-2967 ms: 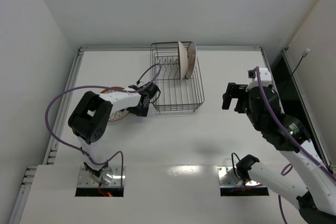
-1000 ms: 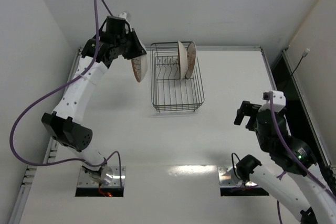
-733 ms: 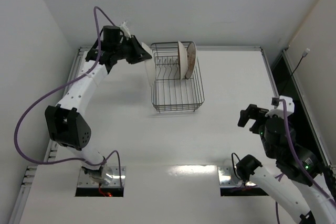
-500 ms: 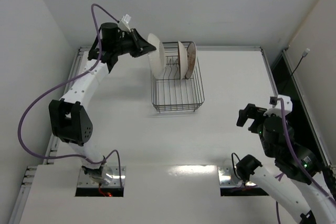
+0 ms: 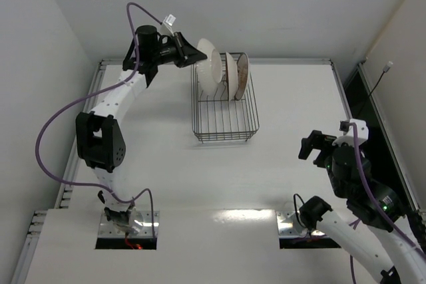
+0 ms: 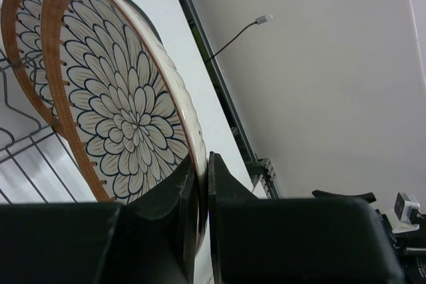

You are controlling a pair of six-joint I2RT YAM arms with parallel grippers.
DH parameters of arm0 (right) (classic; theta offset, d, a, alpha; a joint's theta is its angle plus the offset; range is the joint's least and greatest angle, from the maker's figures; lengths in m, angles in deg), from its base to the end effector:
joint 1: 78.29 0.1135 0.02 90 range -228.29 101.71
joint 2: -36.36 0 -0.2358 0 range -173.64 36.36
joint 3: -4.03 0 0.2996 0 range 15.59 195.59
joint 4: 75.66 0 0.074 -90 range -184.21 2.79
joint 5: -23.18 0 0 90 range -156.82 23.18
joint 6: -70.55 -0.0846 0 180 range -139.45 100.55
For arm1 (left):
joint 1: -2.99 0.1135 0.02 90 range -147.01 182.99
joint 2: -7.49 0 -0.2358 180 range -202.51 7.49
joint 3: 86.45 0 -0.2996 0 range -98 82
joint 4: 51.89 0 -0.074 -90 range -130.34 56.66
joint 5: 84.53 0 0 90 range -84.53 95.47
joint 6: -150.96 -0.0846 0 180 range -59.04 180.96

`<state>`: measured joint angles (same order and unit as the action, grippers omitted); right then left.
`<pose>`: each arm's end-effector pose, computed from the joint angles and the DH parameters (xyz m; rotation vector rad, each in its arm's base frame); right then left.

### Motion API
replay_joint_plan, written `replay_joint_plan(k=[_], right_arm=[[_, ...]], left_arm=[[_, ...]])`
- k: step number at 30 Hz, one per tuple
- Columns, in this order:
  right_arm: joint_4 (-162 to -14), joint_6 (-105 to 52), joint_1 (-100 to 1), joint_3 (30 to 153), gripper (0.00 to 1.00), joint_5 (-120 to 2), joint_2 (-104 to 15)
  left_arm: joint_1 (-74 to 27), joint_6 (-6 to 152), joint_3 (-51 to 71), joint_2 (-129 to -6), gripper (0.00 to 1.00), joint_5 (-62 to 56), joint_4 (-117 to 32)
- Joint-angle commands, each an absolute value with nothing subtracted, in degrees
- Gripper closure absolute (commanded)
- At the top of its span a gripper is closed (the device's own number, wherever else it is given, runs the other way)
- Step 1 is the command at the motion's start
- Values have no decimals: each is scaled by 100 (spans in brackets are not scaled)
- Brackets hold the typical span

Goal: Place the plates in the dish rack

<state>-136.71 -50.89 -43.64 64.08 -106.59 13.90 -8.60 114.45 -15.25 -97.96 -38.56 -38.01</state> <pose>0.1682 0.0504 0.3310 0.3833 1.8436 0.1000 0.4922 -0.1610 0.3336 -0.0809 1.9517 -1.4590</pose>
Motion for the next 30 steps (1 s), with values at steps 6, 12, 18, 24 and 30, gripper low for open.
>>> replay_joint_plan(k=[6, 12, 18, 24, 30], right_arm=[[-13397, -4977, -4322, 6331, 0, -10549, 1430], [-13397, -4977, -4322, 6331, 0, -10549, 1430], [-13397, -4977, -4322, 6331, 0, -10496, 1430], [-13397, -4977, -4322, 6331, 0, -10496, 1377], [-13397, -4925, -4322, 6331, 0, -10496, 1377]], left_arm=[[-852, 11949, -1951, -10184, 100, -4128, -5633], [-852, 12002, -2206, -10554, 100, -4190, -5634], [-852, 12002, -2206, -10659, 100, -4085, -5686], [-852, 11950, -2425, -10896, 100, -3917, -5538], [-966, 11703, -2909, -11177, 100, -3601, -4895]])
